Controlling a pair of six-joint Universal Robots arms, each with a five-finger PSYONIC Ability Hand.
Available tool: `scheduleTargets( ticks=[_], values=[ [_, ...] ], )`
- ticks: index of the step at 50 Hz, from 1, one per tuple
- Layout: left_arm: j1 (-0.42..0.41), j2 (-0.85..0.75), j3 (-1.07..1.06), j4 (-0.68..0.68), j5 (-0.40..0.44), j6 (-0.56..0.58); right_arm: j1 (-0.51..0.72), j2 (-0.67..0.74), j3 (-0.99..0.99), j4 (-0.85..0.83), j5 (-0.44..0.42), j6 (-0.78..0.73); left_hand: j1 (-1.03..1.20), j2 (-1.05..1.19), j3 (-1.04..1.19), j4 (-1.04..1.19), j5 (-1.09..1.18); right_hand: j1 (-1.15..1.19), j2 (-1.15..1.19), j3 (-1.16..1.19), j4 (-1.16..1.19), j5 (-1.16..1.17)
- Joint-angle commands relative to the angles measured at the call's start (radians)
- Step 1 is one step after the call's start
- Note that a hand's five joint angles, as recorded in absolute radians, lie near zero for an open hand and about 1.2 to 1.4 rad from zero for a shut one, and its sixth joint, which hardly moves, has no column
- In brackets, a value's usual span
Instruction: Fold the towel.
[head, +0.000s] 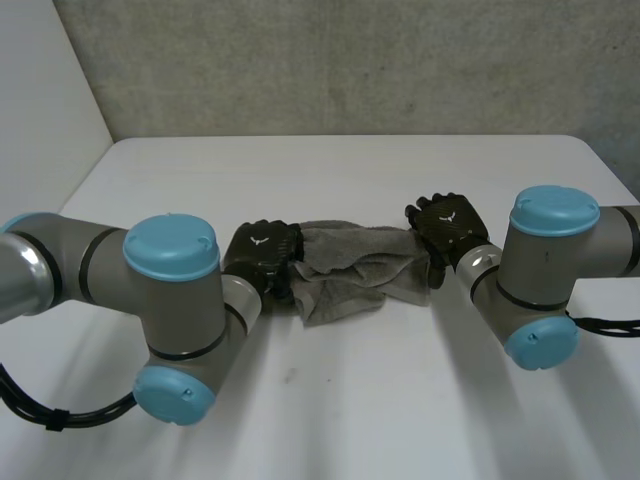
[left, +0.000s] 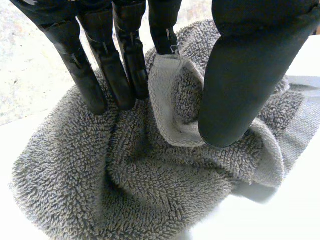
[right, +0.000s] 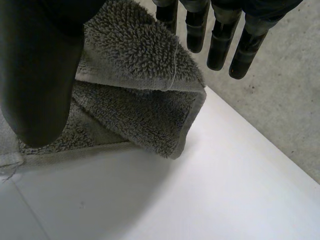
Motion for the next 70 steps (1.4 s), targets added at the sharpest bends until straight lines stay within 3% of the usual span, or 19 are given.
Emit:
scheduleTargets(
  ticks=[1, 4, 9, 10, 11, 12, 13, 17, 22, 25, 30, 33, 41, 48, 59, 63, 70],
  values=[
    [0.000, -0.035, 0.032, 0.000, -0.002, 0.001, 0.003, 0.004, 0.010, -0.048, 0.002, 0.000, 0.144, 0.144, 0.144, 0.144, 0.147, -0.020, -0.049, -0.035, -0.046, -0.022],
    [0.000, -0.044, 0.044, 0.000, -0.002, 0.001, 0.004, 0.011, 0.012, -0.067, 0.000, 0.000, 0.217, 0.218, 0.218, 0.217, 0.220, 0.050, 0.021, 0.035, 0.024, 0.049],
    [-0.003, -0.055, 0.055, 0.000, -0.010, 0.018, 0.004, 0.030, 0.004, -0.093, -0.003, 0.003, 0.349, 0.350, 0.350, 0.349, 0.352, 0.391, 0.362, 0.376, 0.365, 0.389],
    [-0.003, -0.055, 0.055, 0.000, -0.010, 0.018, 0.004, 0.040, 0.000, -0.105, -0.007, 0.005, 0.350, 0.350, 0.350, 0.349, 0.353, 0.603, 0.574, 0.588, 0.577, 0.602],
    [-0.008, -0.057, 0.056, 0.002, -0.011, 0.027, 0.004, 0.048, -0.005, -0.122, -0.010, 0.005, 0.487, 0.487, 0.487, 0.486, 0.489, 0.899, 0.870, 0.884, 0.872, 0.897],
    [-0.015, -0.057, 0.055, 0.006, -0.013, 0.035, 0.004, 0.048, -0.005, -0.122, -0.010, 0.005, 0.610, 0.610, 0.610, 0.609, 0.612, 0.902, 0.873, 0.887, 0.875, 0.900],
    [-0.015, -0.057, 0.055, 0.006, -0.013, 0.035, 0.004, 0.051, -0.009, -0.137, -0.010, 0.005, 0.611, 0.611, 0.611, 0.610, 0.614, 1.168, 1.139, 1.153, 1.142, 1.167],
    [-0.021, -0.023, 0.046, 0.037, -0.020, 0.062, 0.004, 0.027, -0.014, -0.150, -0.009, 0.008, 0.611, 0.611, 0.611, 0.610, 0.614, 1.171, 1.142, 1.156, 1.144, 1.169],
    [-0.018, 0.105, 0.026, 0.032, -0.019, 0.110, -0.011, -0.192, 0.010, -0.133, -0.004, 0.063, 0.611, 0.611, 0.611, 0.610, 0.614, 1.171, 1.142, 1.156, 1.144, 1.169],
    [-0.003, 0.202, 0.013, 0.032, -0.017, 0.136, -0.012, -0.249, 0.017, -0.110, -0.003, 0.071, 0.611, 0.611, 0.611, 0.610, 0.614, 1.171, 1.142, 1.156, 1.144, 1.169],
    [0.035, 0.348, 0.007, 0.031, -0.013, 0.147, -0.015, -0.456, -0.009, 0.089, -0.009, 0.063, 0.611, 0.611, 0.611, 0.610, 0.614, 1.171, 1.142, 1.156, 1.144, 1.169],
    [0.080, 0.423, -0.001, 0.029, -0.005, 0.147, -0.015, -0.495, -0.028, 0.140, -0.009, 0.059, 0.611, 0.611, 0.611, 0.610, 0.614, 1.171, 1.142, 1.156, 1.144, 1.169],
    [0.162, 0.518, -0.005, -0.006, -0.002, 0.145, -0.031, -0.599, -0.196, 0.488, 0.002, -0.004, 0.611, 0.611, 0.611, 0.610, 0.614, 1.171, 1.142, 1.156, 1.144, 1.169],
    [0.187, 0.515, -0.042, -0.049, 0.036, 0.145, -0.028, -0.576, -0.243, 0.622, -0.010, -0.026, 0.611, 0.611, 0.611, 0.610, 0.614, 1.171, 1.142, 1.156, 1.144, 1.169],
    [0.199, 0.397, -0.109, -0.043, 0.069, 0.147, 0.070, -0.271, -0.296, 0.706, 0.001, -0.231, 0.611, 0.611, 0.611, 0.610, 0.614, 1.171, 1.142, 1.156, 1.144, 1.169],
    [0.210, 0.341, -0.109, -0.034, 0.066, 0.147, 0.069, -0.193, -0.298, 0.679, -0.004, -0.241, 0.611, 0.611, 0.611, 0.610, 0.614, 1.171, 1.142, 1.156, 1.144, 1.169],
    [0.224, 0.265, -0.100, -0.026, 0.067, 0.142, 0.067, -0.090, -0.247, 0.460, -0.012, -0.244, 0.611, 0.611, 0.611, 0.610, 0.614, 1.171, 1.142, 1.156, 1.144, 1.169]
  ],
)
